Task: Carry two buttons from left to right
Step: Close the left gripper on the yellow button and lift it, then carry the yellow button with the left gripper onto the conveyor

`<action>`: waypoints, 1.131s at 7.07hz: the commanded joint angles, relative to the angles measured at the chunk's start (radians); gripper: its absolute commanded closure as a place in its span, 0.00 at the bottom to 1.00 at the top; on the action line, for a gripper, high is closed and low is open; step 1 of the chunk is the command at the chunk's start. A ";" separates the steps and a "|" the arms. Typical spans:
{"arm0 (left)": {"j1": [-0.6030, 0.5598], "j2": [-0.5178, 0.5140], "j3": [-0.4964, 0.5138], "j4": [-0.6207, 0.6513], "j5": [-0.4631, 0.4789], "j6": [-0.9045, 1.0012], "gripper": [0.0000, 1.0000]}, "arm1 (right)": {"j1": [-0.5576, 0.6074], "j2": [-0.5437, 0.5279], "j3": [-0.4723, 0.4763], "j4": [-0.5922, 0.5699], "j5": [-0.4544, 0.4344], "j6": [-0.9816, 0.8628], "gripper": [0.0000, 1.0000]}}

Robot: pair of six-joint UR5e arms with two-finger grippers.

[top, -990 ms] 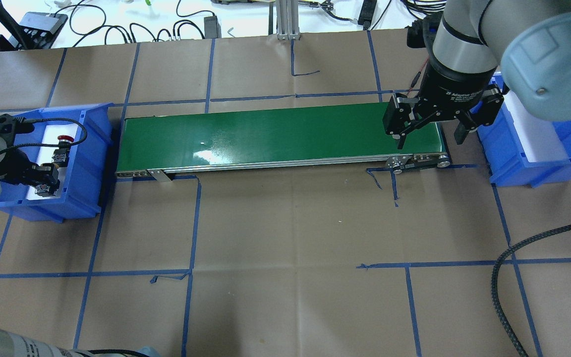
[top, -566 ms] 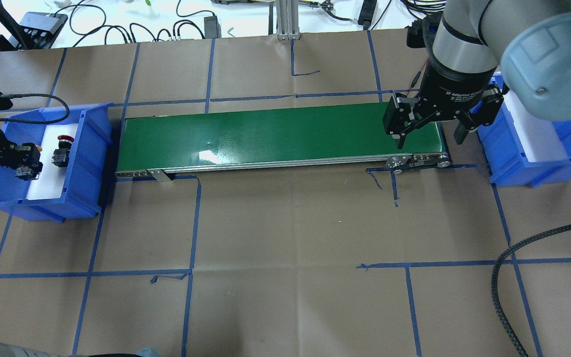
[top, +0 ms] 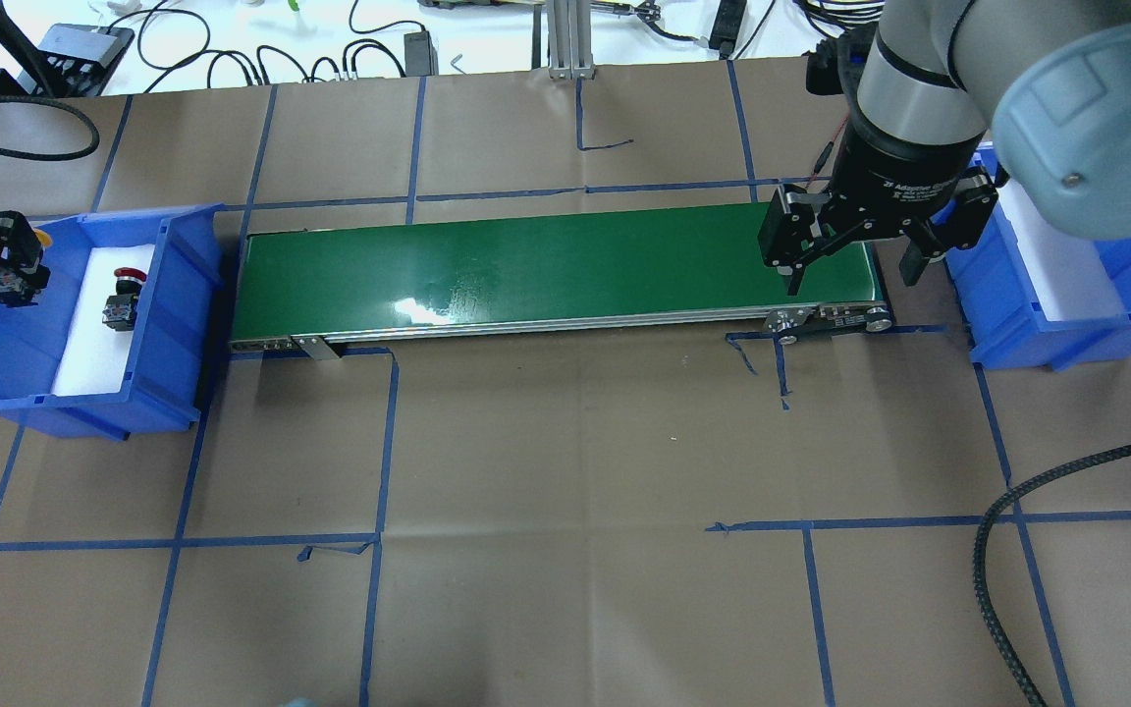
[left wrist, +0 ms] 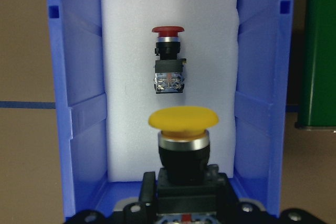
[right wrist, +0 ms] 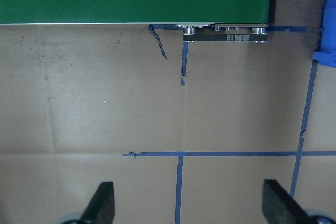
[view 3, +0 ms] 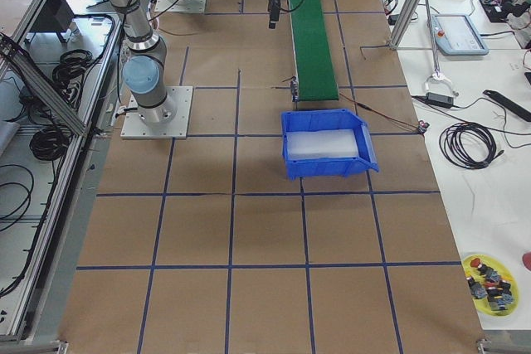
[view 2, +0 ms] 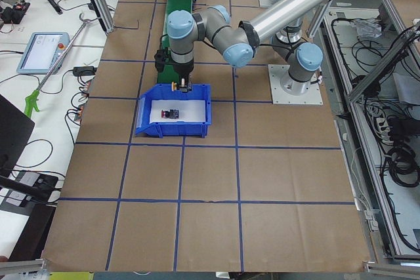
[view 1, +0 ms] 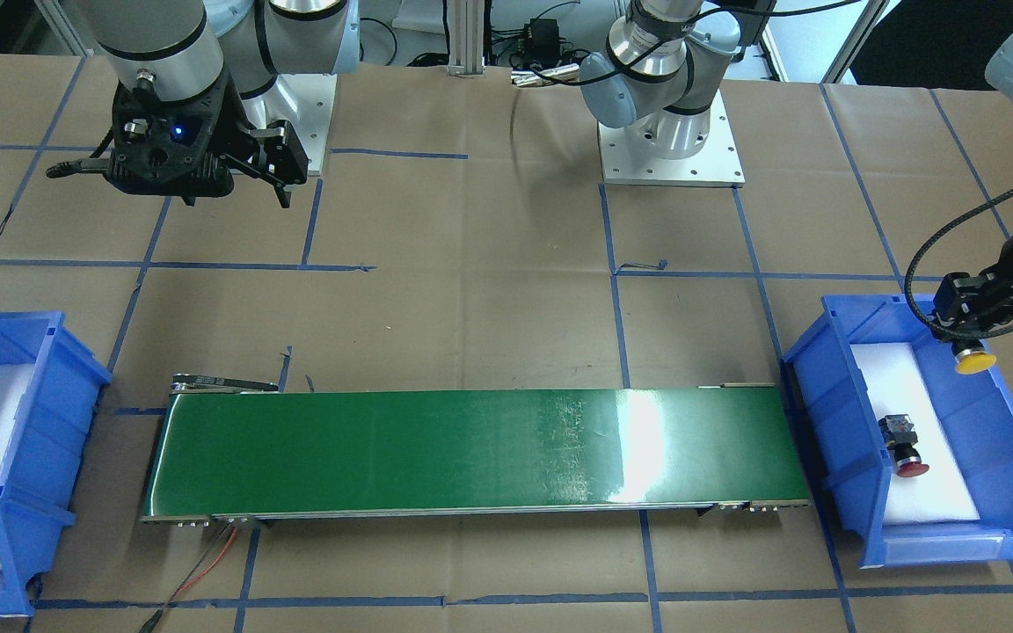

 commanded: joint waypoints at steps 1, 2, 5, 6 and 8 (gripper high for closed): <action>-0.081 -0.012 0.030 -0.020 -0.005 -0.129 0.90 | 0.000 0.000 0.000 0.002 0.000 0.000 0.00; -0.125 -0.015 0.030 -0.011 -0.003 -0.179 0.90 | 0.001 0.000 0.000 0.002 0.000 0.000 0.00; -0.312 -0.062 0.030 0.021 0.010 -0.331 0.89 | 0.000 0.002 0.000 0.002 0.000 0.000 0.00; -0.335 -0.105 0.029 0.047 0.001 -0.355 0.89 | 0.000 0.002 0.000 0.003 0.000 0.000 0.00; -0.371 -0.166 -0.003 0.153 0.003 -0.375 0.89 | 0.000 0.000 0.000 0.003 0.000 0.000 0.00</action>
